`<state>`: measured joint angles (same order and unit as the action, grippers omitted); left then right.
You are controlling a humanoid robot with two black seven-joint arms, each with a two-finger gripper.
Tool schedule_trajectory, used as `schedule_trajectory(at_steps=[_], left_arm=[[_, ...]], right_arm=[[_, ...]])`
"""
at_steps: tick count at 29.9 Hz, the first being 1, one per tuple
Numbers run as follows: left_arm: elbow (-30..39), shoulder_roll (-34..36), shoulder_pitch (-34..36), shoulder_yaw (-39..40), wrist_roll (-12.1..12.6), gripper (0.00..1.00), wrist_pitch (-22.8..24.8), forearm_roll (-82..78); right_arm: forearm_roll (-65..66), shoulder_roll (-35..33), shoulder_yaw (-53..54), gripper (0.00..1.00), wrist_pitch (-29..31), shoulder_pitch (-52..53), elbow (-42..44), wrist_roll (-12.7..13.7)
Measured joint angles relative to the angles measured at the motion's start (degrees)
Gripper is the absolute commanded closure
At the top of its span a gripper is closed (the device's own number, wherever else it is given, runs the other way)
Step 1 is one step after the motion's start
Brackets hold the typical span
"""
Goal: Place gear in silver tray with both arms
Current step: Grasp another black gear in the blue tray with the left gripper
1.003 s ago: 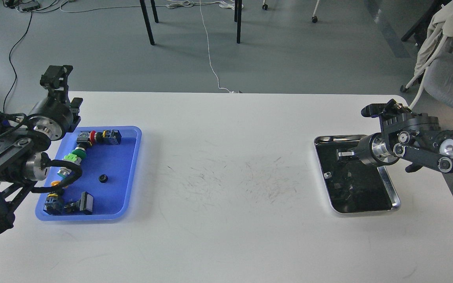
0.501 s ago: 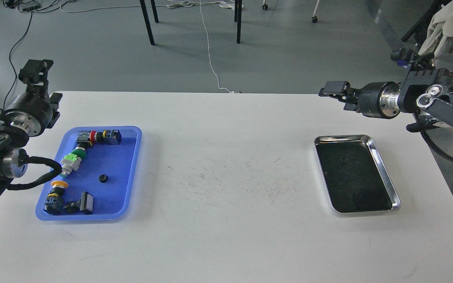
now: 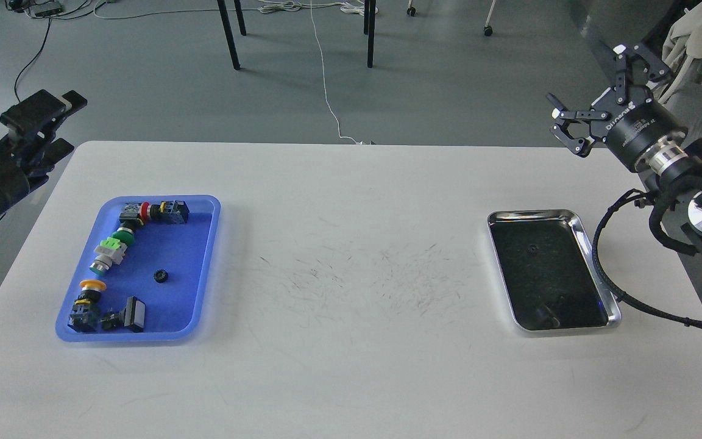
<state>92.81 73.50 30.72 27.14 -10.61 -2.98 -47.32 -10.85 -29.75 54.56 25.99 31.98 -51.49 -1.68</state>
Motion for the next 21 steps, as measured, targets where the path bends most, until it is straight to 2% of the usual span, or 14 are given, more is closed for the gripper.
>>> schedule_trajectory(at_steps=[5, 8, 11, 15, 21], left_arm=[[0.56, 0.18, -0.04, -5.29, -0.03, 0.03, 0.09, -23.85], [-0.93, -2.22, -0.04, -7.49, -0.03, 0.03, 0.08, -35.51], [-5.6, -6.54, -0.03, -8.97, -0.52, 0.03, -0.2, -46.02], [-13.31, -12.46, -0.03, -9.75, -2.85, 0.04, -0.45, -57.06], [-19.88, -17.74, 0.04, -11.97, -3.62, 0.05, -1.55, -61.45]], right_arm=[[-0.64, 2.53, 0.19, 0.06, 1.09, -5.38, 0.31, -0.51], [-0.55, 2.76, -0.75, 0.06, 0.93, -6.27, 1.98, -0.4], [-0.52, 2.83, -1.19, 0.06, 0.9, -6.39, 2.71, -0.35], [-0.49, 2.92, -1.39, 0.06, 0.88, -6.4, 2.78, -0.35], [-0.4, 2.9, -4.06, 0.06, 0.08, -6.4, 2.97, -0.37]])
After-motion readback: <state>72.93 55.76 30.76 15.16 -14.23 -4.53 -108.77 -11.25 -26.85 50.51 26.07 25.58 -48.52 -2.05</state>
